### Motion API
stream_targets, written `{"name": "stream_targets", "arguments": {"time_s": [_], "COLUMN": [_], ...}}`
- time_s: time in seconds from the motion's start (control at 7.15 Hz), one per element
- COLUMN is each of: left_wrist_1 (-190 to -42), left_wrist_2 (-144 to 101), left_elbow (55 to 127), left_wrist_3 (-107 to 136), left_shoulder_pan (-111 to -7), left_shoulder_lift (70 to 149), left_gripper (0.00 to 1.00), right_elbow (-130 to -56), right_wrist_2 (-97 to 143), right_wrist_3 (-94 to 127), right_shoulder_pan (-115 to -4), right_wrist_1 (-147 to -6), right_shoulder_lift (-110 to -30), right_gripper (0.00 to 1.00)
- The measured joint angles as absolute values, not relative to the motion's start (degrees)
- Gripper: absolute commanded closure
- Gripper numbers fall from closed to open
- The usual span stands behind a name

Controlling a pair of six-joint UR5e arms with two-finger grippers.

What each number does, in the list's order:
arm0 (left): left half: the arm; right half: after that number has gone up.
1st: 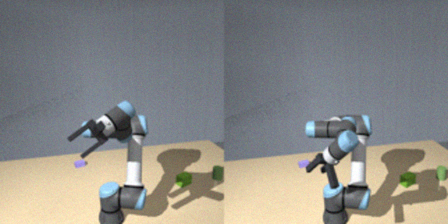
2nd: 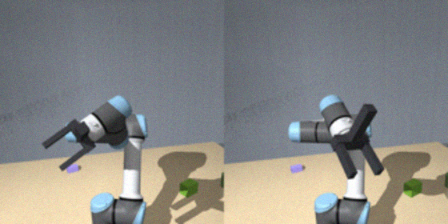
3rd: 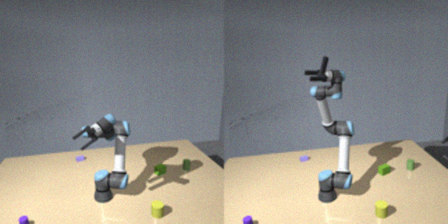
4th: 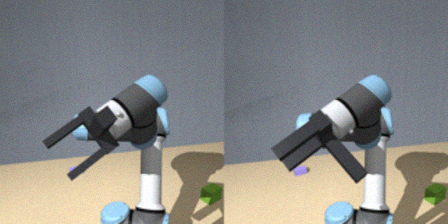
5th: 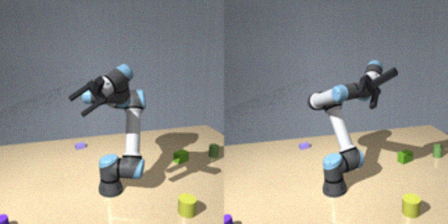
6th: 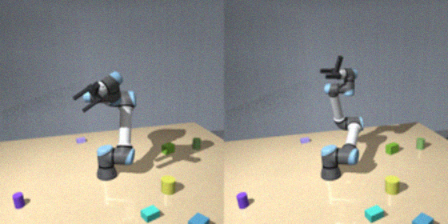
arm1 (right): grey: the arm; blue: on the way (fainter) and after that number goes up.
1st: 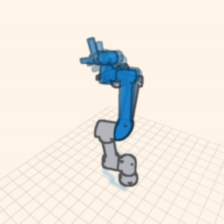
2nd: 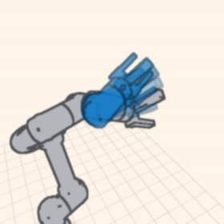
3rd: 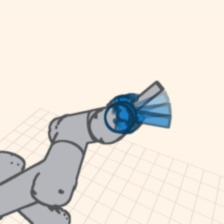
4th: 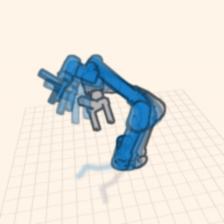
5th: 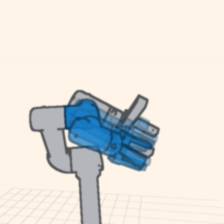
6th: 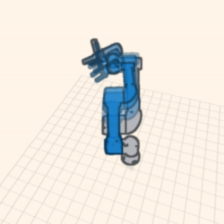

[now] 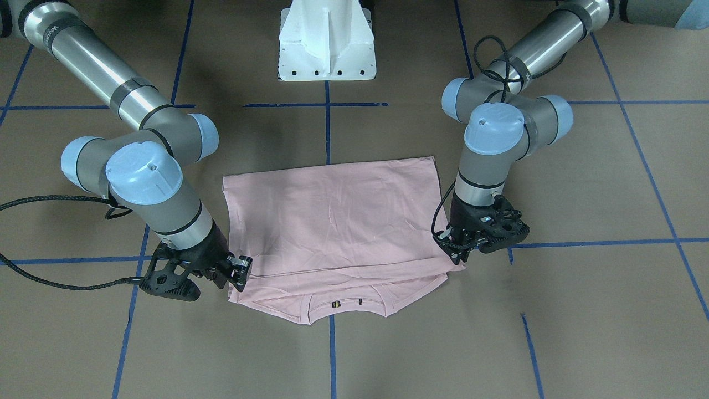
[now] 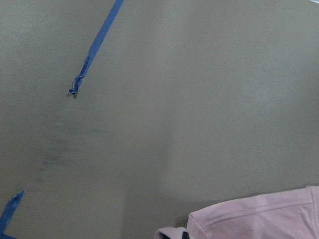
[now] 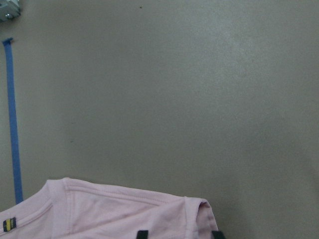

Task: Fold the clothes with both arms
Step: 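Lay the hem down near the collar and open both grippers, then move the right gripper to the folded shirt's side edge and grasp it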

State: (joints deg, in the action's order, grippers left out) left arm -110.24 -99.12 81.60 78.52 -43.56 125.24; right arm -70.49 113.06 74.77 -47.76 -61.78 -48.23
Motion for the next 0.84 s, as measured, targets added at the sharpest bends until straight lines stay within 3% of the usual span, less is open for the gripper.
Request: {"name": "stream_targets", "arguments": {"time_s": [0.28, 0.84], "left_wrist_1": [-109.89, -108.28], "left_wrist_2": [-99.12, -99.31], "left_elbow": [81.65, 86.67], "left_wrist_3": [78.43, 79.21], "left_shoulder_pan": [-43.50, -43.51], "left_shoulder_lift": [125.22, 124.72], "left_gripper": [0.00, 0.00], "right_elbow": [-71.98, -89.81], "right_wrist_2": [113.29, 114.84], "right_wrist_3": [75.26, 80.97], "right_shoulder_pan": [-47.61, -42.99], "right_wrist_1": [-61.75, -63.47], "right_shoulder_lift": [-48.89, -61.34], "right_gripper": [0.00, 0.01]}}
